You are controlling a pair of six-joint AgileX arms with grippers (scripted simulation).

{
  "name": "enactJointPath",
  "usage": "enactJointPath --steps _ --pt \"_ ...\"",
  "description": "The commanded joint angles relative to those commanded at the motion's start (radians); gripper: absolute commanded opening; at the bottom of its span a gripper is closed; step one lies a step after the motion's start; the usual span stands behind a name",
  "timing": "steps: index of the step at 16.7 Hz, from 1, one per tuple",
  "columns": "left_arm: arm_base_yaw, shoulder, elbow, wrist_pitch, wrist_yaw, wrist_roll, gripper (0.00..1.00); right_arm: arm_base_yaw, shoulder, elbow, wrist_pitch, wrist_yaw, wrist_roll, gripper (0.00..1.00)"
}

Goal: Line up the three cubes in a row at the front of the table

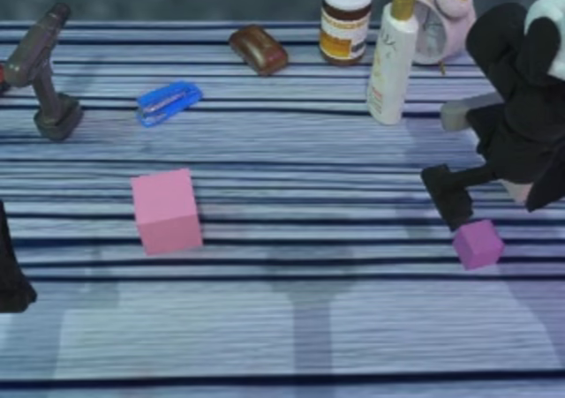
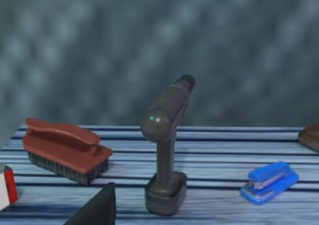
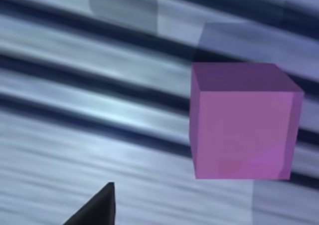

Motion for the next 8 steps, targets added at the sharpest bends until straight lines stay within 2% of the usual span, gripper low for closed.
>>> enactJointPath --steps 3,8 --pt "0.0 0.0 0.0 0.0 0.0 0.0 1.0 0.003 0.022 -0.022 0.039 0.0 -0.001 1.0" --pt "0.0 0.0 0.0 0.0 0.0 0.0 1.0 0.006 0.125 -0.118 0.249 0.001 0.002 1.0"
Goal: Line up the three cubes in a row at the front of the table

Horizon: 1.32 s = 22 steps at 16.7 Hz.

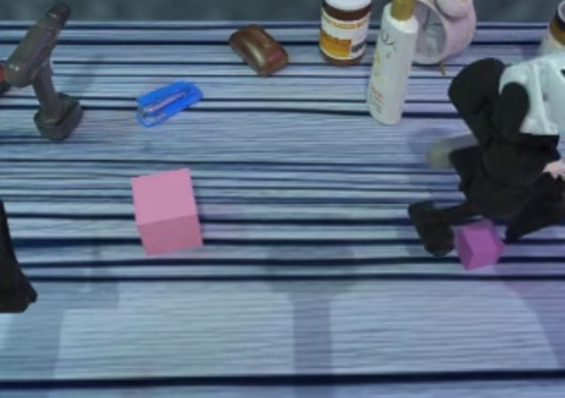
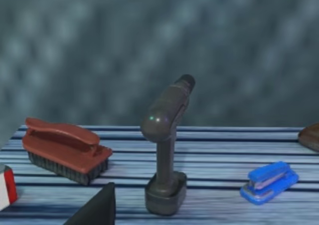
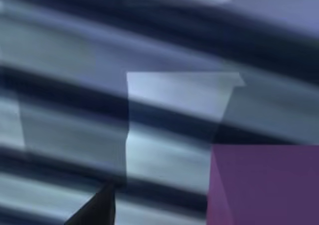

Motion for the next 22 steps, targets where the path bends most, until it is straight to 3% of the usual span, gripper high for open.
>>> enactJointPath --steps 7,20,22 --pt "0.0 0.0 0.0 0.0 0.0 0.0 1.0 0.001 0.04 -0.034 0.066 0.0 0.002 1.0" --pt "0.0 0.0 0.0 0.0 0.0 0.0 1.0 0.001 0.04 -0.034 0.066 0.0 0.002 0.02" --pt "0.0 0.0 0.0 0.0 0.0 0.0 1.0 0.001 0.04 -0.034 0.066 0.0 0.002 0.0"
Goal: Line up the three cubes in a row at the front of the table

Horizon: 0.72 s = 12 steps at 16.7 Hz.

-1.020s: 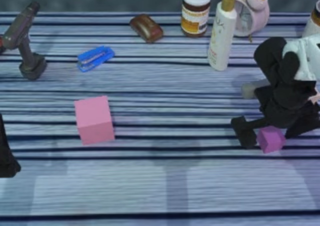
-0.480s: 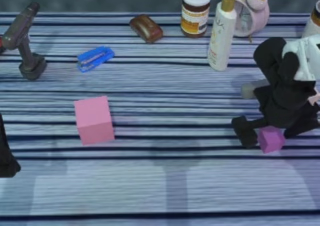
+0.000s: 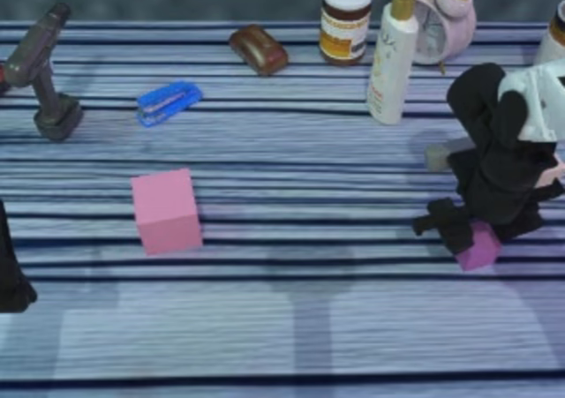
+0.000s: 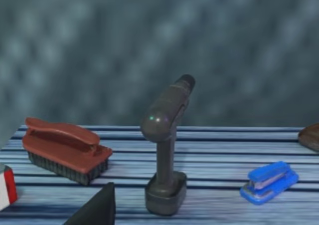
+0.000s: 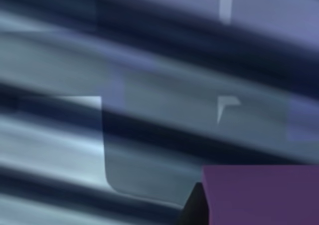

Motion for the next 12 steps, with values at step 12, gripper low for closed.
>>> enactJointPath --steps 12 --pt "0.0 0.0 0.0 0.0 0.0 0.0 1.0 0.0 -0.091 0.075 -0.132 0.001 0.002 0.0"
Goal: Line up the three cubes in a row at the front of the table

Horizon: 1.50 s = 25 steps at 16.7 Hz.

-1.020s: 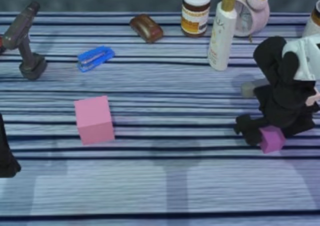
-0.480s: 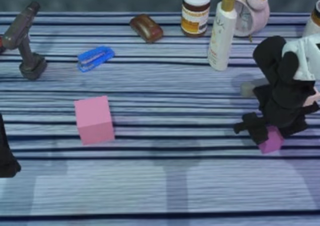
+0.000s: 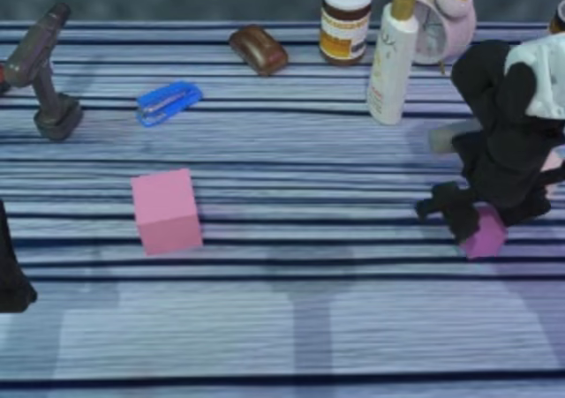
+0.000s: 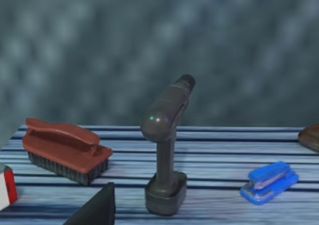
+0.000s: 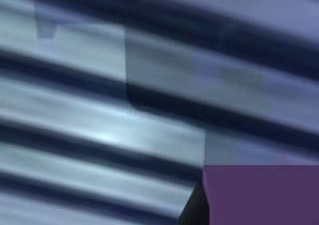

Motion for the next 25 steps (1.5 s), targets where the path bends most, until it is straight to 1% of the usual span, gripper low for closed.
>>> enactJointPath --steps 2,4,9,11,14,19,21,23,25 --pt "0.0 0.0 0.0 0.0 0.0 0.0 1.0 0.004 -0.035 0.037 -0.08 0.0 -0.002 0.0" --pt "0.0 0.0 0.0 0.0 0.0 0.0 1.0 0.007 -0.064 0.063 -0.127 0.0 -0.004 0.0" --pt "0.0 0.0 0.0 0.0 0.0 0.0 1.0 0.004 -0.067 0.064 -0.132 -0.001 -0.001 0.0" --pt "0.0 0.0 0.0 0.0 0.0 0.0 1.0 0.031 -0.076 0.057 -0.135 0.001 0.034 0.0" --pt "0.0 0.0 0.0 0.0 0.0 0.0 1.0 0.113 -0.109 0.027 -0.143 0.005 0.164 0.0" --pt "0.0 0.0 0.0 0.0 0.0 0.0 1.0 0.305 -0.197 -0.063 -0.159 0.012 0.511 0.0" --pt "0.0 0.0 0.0 0.0 0.0 0.0 1.0 0.375 -0.235 -0.096 -0.161 0.016 0.618 0.0" --pt "0.0 0.0 0.0 0.0 0.0 0.0 1.0 0.423 -0.267 -0.119 -0.158 0.019 0.684 0.0" --pt "0.0 0.0 0.0 0.0 0.0 0.0 1.0 0.441 -0.281 -0.128 -0.156 0.021 0.708 0.0"
